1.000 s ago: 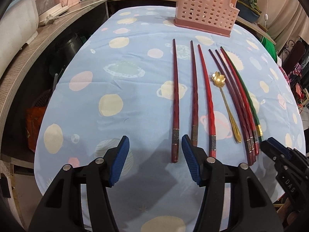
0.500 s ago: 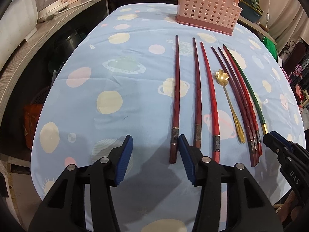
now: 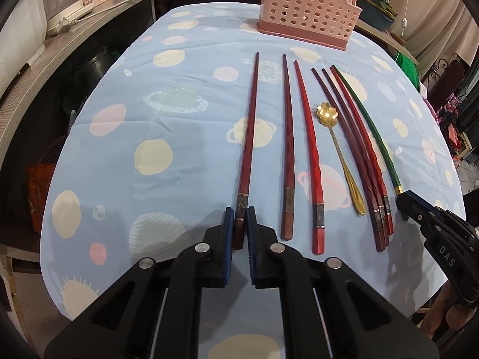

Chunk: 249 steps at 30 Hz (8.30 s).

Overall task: Organize utensils
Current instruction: 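Grasp a dark red chopstick with the left tool while the right tool grasps a green chopstick, then carry both chopsticks up and insert them into the pink holder, then open both tools and withdraw them back toward the table, then grasp a dark red chopstick with the left tool while the right tool grasps a red chopstick, then lift both held chopsticks up over the pink holder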

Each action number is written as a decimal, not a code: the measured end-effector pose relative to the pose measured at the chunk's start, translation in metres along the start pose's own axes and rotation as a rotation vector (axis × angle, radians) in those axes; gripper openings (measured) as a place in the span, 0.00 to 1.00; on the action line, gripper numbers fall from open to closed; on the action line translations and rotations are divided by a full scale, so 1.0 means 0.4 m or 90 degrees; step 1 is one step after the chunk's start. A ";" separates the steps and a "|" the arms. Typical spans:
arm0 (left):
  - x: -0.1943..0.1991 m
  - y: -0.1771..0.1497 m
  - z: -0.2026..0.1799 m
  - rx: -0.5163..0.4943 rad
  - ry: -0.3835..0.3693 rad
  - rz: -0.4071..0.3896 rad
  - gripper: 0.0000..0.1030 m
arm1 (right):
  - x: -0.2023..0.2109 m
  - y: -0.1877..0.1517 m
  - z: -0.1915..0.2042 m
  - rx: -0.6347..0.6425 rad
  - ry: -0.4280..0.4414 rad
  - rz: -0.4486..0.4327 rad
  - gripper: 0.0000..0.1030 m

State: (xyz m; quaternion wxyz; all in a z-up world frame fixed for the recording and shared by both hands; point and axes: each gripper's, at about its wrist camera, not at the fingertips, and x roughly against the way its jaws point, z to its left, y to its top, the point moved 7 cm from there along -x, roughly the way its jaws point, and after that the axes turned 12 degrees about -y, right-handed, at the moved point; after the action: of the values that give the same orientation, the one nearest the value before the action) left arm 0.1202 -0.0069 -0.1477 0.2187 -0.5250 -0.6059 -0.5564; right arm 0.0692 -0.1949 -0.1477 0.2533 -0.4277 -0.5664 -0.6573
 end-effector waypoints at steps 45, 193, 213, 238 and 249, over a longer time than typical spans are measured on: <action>0.361 0.534 -0.091 -0.012 -0.057 -0.262 0.07 | 0.315 0.503 -0.154 -0.126 0.073 -0.260 0.07; -0.017 0.003 -0.047 -0.053 0.001 -0.009 0.08 | 0.014 -0.029 0.049 0.022 0.042 -0.002 0.07; 0.154 0.104 -0.091 -0.037 -0.046 -0.093 0.07 | 0.190 0.112 -0.048 -0.055 0.055 -0.116 0.07; 0.397 0.538 -0.132 -0.041 -0.074 -0.286 0.07 | 0.358 0.506 -0.148 -0.124 0.084 -0.289 0.07; 0.512 0.758 -0.227 -0.075 -0.093 -0.390 0.07 | 0.422 0.741 -0.166 -0.174 0.122 -0.377 0.07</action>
State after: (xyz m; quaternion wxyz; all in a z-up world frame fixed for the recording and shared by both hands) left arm 0.2854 -0.0603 0.1867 -0.0342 -0.3685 -0.7166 -0.5912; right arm 0.2080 -0.3011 0.1528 0.0440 -0.2113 -0.5463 -0.8093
